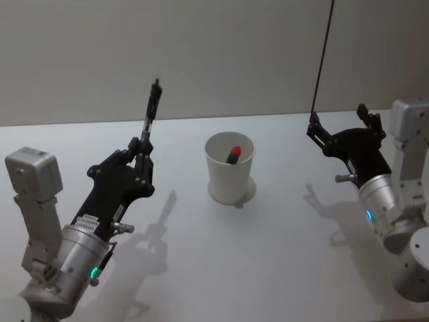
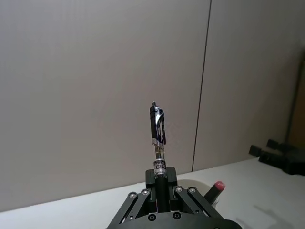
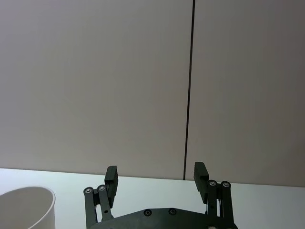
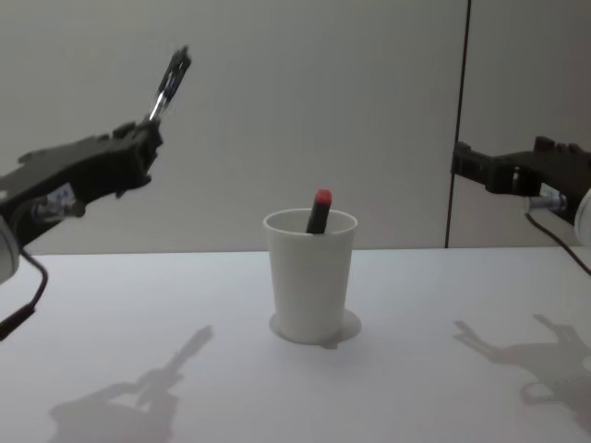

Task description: Place the pen into the pen holder.

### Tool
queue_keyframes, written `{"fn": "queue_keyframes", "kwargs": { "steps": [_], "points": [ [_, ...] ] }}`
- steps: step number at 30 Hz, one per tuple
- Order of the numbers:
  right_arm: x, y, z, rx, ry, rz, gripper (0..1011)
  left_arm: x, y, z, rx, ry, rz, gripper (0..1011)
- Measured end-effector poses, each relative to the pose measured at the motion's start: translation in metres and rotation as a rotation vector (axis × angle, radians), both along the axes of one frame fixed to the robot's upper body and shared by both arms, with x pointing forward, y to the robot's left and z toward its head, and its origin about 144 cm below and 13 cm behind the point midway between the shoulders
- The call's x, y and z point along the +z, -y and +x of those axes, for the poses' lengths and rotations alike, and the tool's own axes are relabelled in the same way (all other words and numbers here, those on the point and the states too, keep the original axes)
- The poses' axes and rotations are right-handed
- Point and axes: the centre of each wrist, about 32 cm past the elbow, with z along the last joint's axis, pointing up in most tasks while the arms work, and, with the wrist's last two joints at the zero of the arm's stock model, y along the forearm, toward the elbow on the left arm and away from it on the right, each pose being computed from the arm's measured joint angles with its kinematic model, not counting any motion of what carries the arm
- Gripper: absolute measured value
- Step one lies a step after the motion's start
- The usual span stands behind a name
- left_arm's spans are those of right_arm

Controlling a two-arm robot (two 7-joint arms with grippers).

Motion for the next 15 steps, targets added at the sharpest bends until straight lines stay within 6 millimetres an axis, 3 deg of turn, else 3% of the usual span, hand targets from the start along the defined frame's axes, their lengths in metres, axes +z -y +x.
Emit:
{"fn": "queue_keyframes", "kwargs": {
  "steps": [15],
  "points": [
    [0.0, 0.0, 0.0, 0.0, 0.0, 0.0, 1001, -0.004, -0.005, 0.027, -0.215, 0.164, -0.039, 142]
  ]
}}
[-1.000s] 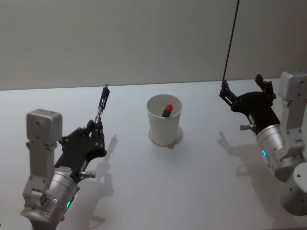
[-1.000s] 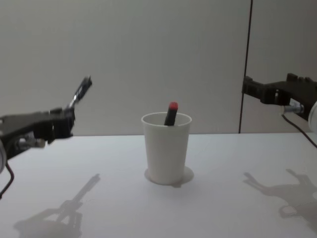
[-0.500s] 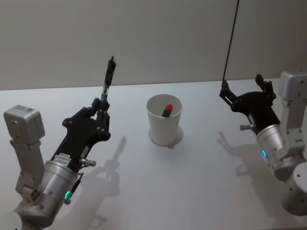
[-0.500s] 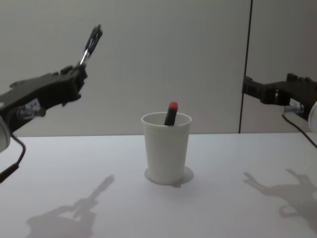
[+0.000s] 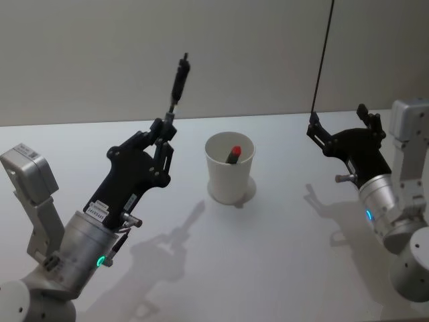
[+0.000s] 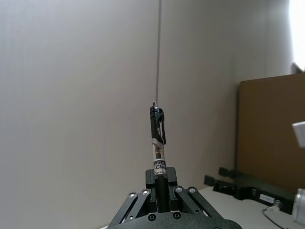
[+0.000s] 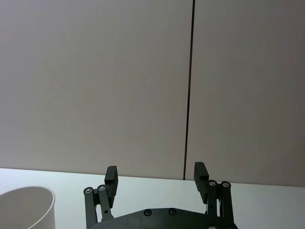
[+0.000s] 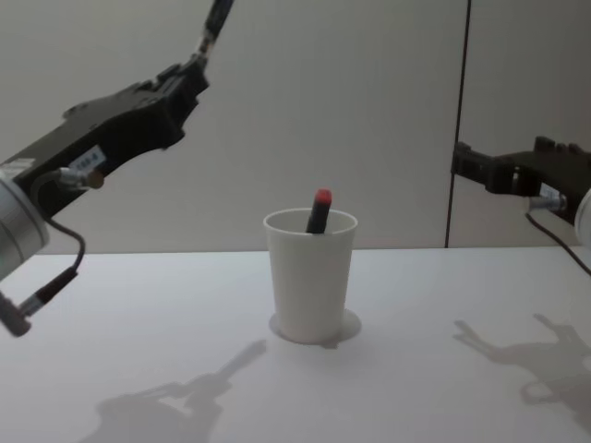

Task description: Place the pen into the pen holder.

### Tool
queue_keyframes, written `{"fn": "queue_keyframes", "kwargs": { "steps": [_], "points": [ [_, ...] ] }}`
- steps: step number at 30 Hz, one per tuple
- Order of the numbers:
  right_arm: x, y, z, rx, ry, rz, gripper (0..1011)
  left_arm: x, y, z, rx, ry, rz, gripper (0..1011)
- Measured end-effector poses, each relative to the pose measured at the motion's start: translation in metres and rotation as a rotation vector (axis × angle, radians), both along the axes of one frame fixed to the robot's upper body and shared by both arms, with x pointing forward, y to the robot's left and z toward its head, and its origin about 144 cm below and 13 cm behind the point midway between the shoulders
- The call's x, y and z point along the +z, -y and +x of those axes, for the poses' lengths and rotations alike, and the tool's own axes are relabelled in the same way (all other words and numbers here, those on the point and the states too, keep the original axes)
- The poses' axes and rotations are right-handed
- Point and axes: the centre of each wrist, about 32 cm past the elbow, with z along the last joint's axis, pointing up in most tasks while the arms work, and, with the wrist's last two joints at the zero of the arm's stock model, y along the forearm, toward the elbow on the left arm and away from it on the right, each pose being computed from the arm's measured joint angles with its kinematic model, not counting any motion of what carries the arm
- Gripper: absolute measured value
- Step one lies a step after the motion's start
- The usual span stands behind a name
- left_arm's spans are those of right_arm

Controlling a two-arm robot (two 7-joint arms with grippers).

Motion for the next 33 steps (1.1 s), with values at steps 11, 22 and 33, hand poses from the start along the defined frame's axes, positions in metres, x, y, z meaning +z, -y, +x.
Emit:
{"fn": "queue_keyframes", "kwargs": {
  "steps": [11, 22, 33],
  "points": [
    [0.0, 0.0, 0.0, 0.0, 0.0, 0.0, 1001, 0.002, -0.002, 0.028, -0.185, 0.133, 0.054, 142],
    [0.0, 0.0, 0.0, 0.0, 0.0, 0.0, 1001, 0.007, 0.0, 0.059, -0.365, 0.258, 0.149, 142],
    [0.0, 0.0, 0.0, 0.002, 0.0, -0.001, 1001, 0.015, 0.005, 0.09, -0.529, 0.366, 0.258, 142]
  ]
}}
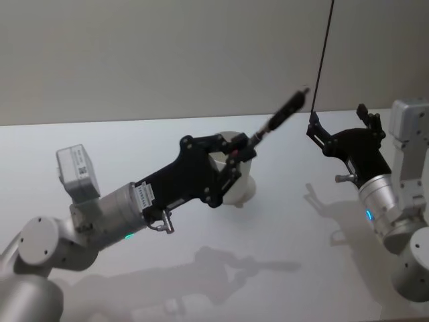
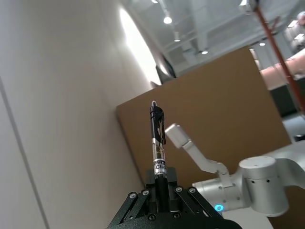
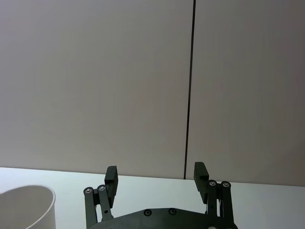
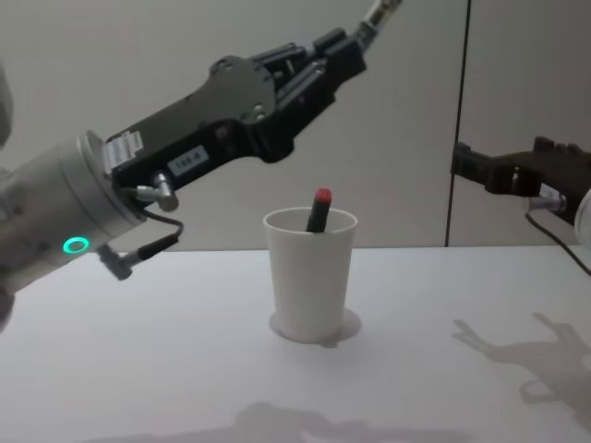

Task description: Place the pen into the pen holder.

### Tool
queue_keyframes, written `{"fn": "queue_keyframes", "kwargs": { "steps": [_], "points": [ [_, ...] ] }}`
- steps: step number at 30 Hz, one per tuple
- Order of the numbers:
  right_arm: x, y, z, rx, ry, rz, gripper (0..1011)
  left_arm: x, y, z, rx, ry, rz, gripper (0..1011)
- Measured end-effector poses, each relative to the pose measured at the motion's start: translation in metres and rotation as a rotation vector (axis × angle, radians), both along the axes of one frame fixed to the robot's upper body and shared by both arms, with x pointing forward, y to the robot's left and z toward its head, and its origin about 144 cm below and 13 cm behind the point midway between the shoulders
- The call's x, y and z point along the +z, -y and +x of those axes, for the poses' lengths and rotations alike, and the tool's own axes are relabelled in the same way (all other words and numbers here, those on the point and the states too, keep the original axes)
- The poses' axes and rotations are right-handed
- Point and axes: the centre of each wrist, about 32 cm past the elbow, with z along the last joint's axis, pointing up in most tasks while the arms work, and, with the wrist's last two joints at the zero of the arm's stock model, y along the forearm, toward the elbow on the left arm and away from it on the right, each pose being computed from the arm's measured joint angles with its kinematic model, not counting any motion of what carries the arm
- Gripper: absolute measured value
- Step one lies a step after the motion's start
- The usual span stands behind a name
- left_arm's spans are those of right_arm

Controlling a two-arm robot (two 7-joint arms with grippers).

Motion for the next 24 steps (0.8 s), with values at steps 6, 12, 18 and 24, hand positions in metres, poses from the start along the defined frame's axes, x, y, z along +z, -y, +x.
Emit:
{"fn": "queue_keyframes", "kwargs": {
  "steps": [6, 12, 18, 24],
  "points": [
    [0.0, 0.002, -0.001, 0.033, 0.004, -0.002, 1001, 0.004, 0.003, 0.012, -0.059, 0.046, 0.044, 142],
    [0.0, 0.007, -0.003, 0.082, 0.011, -0.005, 1001, 0.007, 0.005, 0.017, -0.086, 0.067, 0.065, 142],
    [0.0, 0.013, -0.007, 0.156, 0.024, -0.009, 1001, 0.008, 0.006, 0.021, -0.107, 0.082, 0.081, 142],
    [0.001, 0.02, -0.014, 0.242, 0.038, -0.019, 1001, 0.009, 0.007, 0.023, -0.117, 0.09, 0.089, 142]
  ]
}}
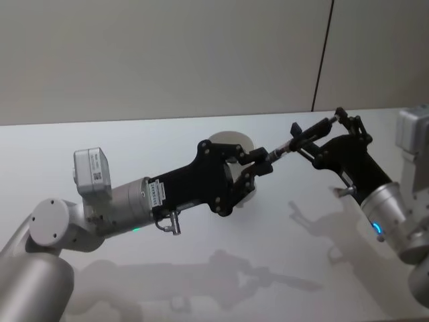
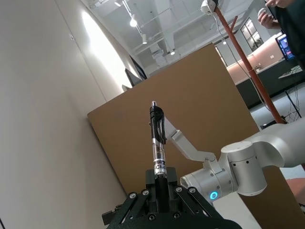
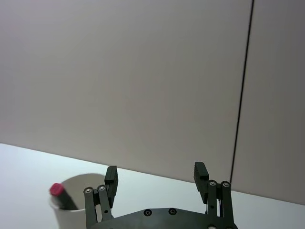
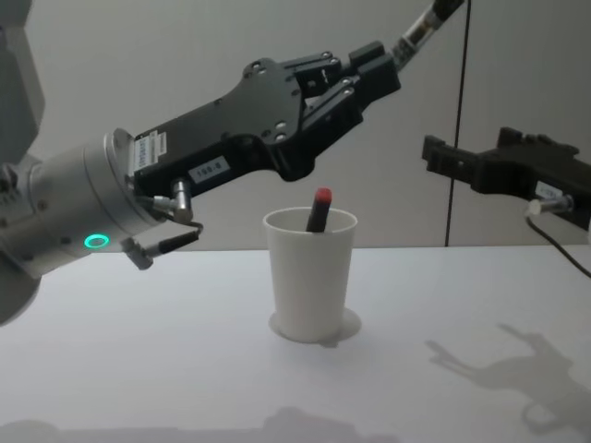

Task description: Place the pen into the pen holder.

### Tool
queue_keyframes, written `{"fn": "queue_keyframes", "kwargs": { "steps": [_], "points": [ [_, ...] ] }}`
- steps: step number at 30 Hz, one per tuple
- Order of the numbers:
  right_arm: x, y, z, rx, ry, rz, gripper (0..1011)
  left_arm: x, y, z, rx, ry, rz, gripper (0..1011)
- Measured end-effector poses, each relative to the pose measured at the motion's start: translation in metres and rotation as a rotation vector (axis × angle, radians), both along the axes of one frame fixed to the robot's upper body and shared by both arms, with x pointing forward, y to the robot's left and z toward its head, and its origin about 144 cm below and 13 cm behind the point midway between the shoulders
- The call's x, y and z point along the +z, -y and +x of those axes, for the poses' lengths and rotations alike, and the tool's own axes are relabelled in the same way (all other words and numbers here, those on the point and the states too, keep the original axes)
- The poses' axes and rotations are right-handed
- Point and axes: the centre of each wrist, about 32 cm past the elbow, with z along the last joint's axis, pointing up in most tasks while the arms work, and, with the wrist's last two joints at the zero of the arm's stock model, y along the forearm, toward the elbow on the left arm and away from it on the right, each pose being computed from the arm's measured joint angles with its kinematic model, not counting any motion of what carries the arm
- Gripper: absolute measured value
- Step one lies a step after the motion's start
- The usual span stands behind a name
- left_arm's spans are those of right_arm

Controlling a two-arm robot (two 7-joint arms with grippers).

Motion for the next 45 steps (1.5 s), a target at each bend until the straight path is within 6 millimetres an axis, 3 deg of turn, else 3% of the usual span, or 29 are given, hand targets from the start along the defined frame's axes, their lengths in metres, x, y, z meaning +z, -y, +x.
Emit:
{"fn": "queue_keyframes", "kwargs": {
  "steps": [45],
  "points": [
    [0.003, 0.047, -0.021, 0.606, 0.125, -0.029, 1001, 0.002, 0.001, 0.004, -0.018, 0.014, 0.015, 142]
  ]
}}
